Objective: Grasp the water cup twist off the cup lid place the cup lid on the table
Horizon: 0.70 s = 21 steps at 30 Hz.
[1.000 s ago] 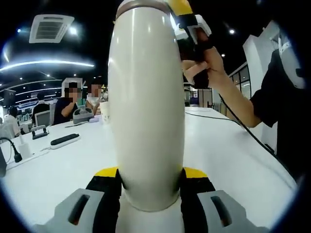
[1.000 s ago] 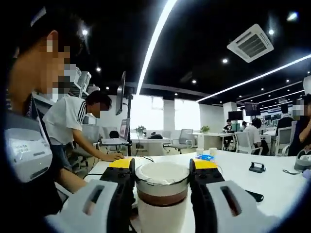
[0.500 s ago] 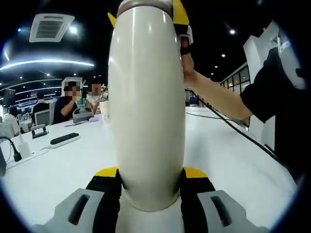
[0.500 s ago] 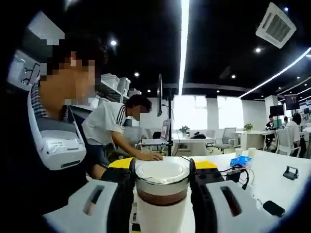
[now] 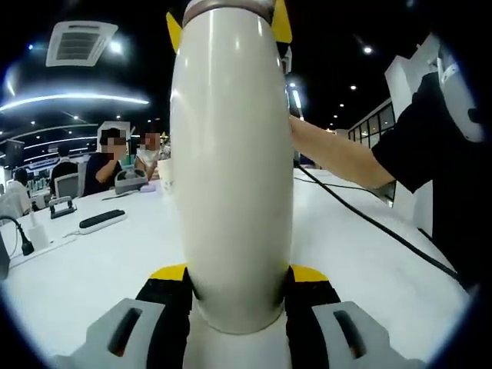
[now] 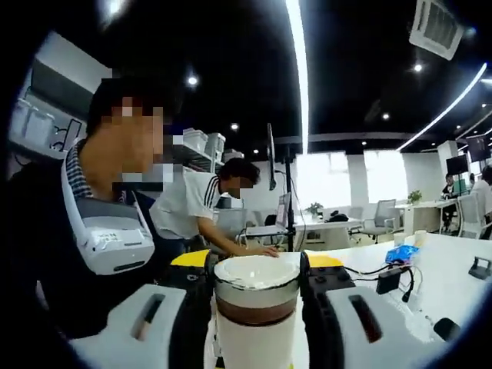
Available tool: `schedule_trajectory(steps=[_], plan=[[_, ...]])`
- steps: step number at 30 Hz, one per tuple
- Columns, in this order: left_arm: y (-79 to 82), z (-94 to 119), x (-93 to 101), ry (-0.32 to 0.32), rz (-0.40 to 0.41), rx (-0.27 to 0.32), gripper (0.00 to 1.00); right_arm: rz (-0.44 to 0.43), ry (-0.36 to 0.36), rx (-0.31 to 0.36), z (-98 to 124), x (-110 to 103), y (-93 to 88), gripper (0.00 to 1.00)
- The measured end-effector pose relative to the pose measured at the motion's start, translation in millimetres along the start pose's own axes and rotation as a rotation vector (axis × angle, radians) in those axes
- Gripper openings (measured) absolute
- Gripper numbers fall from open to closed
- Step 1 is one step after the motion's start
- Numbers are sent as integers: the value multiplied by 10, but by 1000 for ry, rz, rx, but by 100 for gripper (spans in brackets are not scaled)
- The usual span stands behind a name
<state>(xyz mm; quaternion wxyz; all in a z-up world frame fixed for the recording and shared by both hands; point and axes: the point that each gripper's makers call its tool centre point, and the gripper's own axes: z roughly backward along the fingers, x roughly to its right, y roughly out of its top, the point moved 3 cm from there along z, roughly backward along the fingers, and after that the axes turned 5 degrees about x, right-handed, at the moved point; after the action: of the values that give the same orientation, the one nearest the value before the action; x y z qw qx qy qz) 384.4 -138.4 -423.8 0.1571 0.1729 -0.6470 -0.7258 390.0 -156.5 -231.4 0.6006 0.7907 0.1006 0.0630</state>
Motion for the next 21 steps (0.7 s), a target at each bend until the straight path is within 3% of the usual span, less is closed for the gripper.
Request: schedule_trajectory(steps=[3, 4, 7, 10, 14, 16, 18, 21], plan=[[2, -5, 8, 0, -2, -1, 49, -4, -123, 55, 13, 38, 90, 67], [4, -7, 17, 1, -2, -1, 49, 59, -182, 83, 37, 18, 153, 67], [6, -9, 36, 2, -3, -1, 49, 120, -270, 94, 62, -19, 193, 65], [9, -14, 51, 3, -4, -2, 49, 199, -408, 34, 68, -102, 124, 62], [-4, -9, 24, 4, -6, -3, 49, 187, -528, 61, 68, -171, 134, 62], [-8, -10, 21, 4, -7, -3, 49, 186, -538, 65, 55, -193, 124, 56], [-12, -9, 18, 5, -8, -4, 49, 180, -572, 28, 63, -153, 70, 52], [-18, -8, 11, 6, -10, -6, 49, 198, -558, -18, 12, -120, 1, 56]])
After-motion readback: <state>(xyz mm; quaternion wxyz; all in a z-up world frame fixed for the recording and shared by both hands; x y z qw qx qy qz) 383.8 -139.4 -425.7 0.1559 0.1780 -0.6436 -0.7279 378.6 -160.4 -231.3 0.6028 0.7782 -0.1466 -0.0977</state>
